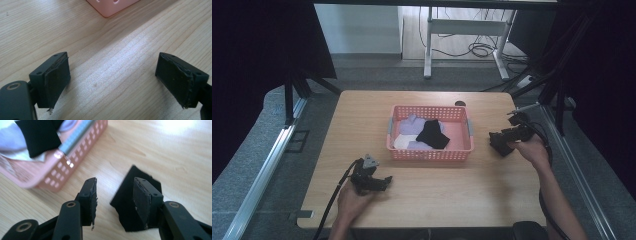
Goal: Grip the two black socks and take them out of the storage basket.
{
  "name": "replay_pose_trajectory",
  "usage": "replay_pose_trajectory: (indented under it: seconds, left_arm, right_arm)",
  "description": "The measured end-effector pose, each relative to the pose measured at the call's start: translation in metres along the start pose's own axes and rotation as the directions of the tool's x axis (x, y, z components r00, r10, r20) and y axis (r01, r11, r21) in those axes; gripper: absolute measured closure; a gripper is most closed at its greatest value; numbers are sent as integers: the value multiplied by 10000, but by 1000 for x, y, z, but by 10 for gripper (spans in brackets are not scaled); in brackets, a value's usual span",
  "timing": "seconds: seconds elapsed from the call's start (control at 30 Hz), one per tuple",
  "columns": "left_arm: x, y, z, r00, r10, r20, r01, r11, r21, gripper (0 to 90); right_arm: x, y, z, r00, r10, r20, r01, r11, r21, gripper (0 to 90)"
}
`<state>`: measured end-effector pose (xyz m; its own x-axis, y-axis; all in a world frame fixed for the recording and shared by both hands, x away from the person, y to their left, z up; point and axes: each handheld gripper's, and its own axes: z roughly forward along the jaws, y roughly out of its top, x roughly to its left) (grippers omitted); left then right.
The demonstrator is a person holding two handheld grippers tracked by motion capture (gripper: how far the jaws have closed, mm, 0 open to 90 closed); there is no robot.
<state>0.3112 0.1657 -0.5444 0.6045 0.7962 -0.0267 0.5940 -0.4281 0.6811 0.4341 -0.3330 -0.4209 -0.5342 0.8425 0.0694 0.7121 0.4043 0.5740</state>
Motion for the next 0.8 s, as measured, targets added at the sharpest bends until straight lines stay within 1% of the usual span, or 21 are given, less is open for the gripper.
replay_pose_trajectory:
  seconds: [0.17, 0.23, 0.37, 0.5, 0.53, 0.57, 0.6, 0.8]
  left_arm:
    - [0, 0, 0, 10000, -17, -5, 17, 10000, -14, 122]
    - [0, 0, 0, 10000, -2, -5, 2, 10000, -12, 122]
    - [0, 0, 0, 10000, 12, -6, -12, 10000, -13, 122]
    - [0, 0, 0, 10000, 13, -6, -13, 10000, -12, 122]
    - [0, 0, 0, 10000, 13, -6, -13, 10000, -12, 122]
    - [0, 0, 0, 10000, 11, -4, -11, 10000, -13, 122]
    - [0, 0, 0, 10000, -8, -4, 7, 10000, -12, 122]
    - [0, 0, 0, 10000, 0, -10, 0, 10000, -5, 122]
  right_arm:
    - [11, 17, -1, 9996, -239, -157, 236, 9995, -191, 515]
    - [16, 23, 1, 9989, -424, -213, 419, 9989, -229, 507]
    - [30, 36, 7, 9963, -773, -384, 761, 9966, -316, 499]
    - [44, 48, 19, 9918, -1151, -550, 1136, 9931, -301, 490]
    - [44, 48, 19, 9918, -1151, -550, 1136, 9931, -301, 490]
    - [50, 54, 25, 9887, -1380, -591, 1364, 9902, -301, 490]
    - [54, 56, 28, 9868, -1506, -602, 1489, 9883, -320, 490]
    - [72, 70, 45, 9775, -1927, -860, 1907, 9812, -311, 491]
